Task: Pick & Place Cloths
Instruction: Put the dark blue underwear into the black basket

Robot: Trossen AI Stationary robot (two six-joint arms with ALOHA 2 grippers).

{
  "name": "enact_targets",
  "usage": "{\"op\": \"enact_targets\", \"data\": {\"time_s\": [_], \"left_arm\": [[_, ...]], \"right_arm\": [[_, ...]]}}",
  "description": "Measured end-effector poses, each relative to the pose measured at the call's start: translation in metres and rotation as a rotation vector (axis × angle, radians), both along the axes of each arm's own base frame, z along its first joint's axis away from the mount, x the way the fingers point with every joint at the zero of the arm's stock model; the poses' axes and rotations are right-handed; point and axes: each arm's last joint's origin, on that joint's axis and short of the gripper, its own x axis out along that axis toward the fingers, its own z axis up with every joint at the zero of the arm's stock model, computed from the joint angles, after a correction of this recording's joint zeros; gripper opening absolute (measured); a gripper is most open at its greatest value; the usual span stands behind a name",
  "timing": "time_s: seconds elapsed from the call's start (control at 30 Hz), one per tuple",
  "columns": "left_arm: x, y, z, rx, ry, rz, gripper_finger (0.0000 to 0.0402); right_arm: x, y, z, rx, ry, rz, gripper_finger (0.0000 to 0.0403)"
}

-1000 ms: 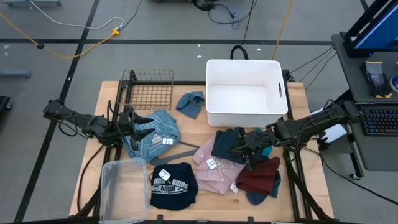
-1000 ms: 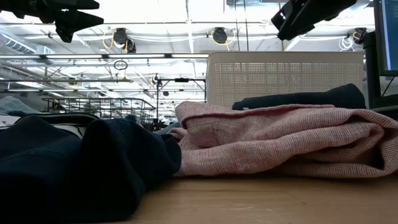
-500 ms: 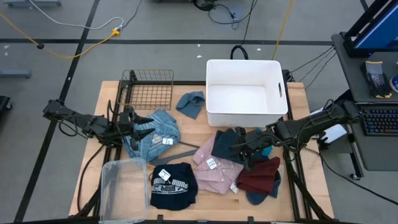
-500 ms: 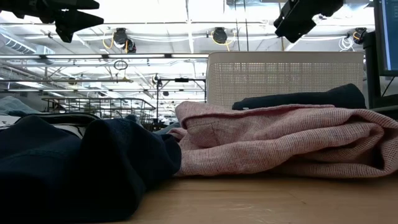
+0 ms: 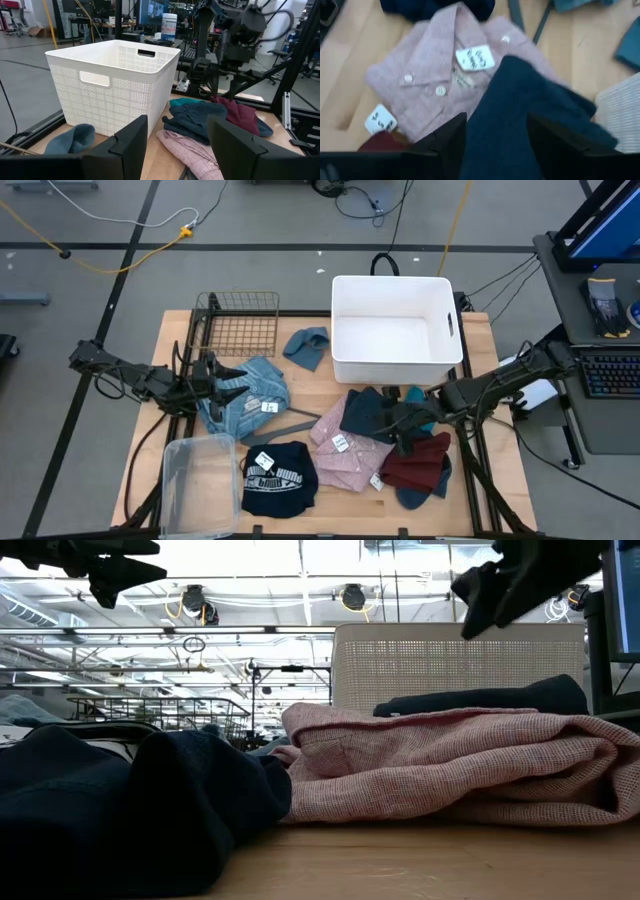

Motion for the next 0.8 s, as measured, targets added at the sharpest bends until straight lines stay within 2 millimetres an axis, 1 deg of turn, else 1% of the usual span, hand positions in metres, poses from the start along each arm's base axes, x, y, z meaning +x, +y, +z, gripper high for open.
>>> {"op": "enact_targets", "data": {"time_s": [0.13,0.3,0.43,0.57,0.8], "left_arm": [[0.000,0.000,0.000,0.000,0.001,0.000,0.0209],[0.000,0.000,0.000,0.000,0.001,0.000,0.0209],[0.000,0.000,0.000,0.000,0.001,0.000,0.0209],[0.000,0.000,0.000,0.003,0.001,0.000,0.0209],[0.000,0.000,0.000,0.099,0.022,-0.004,0.0209]], "right_arm": [[0.003,0.007,-0.016,-0.035,0.092,0.022,0.0238],[0.009,0.014,-0.029,-0.058,0.132,0.039,0.0261],[0.012,0.015,-0.035,-0.117,0.140,0.001,0.0269],[0.014,0.016,-0.040,-0.115,0.158,-0.017,0.0272],[0.019,0.020,-0.057,-0.145,0.227,-0.010,0.0271]]}}
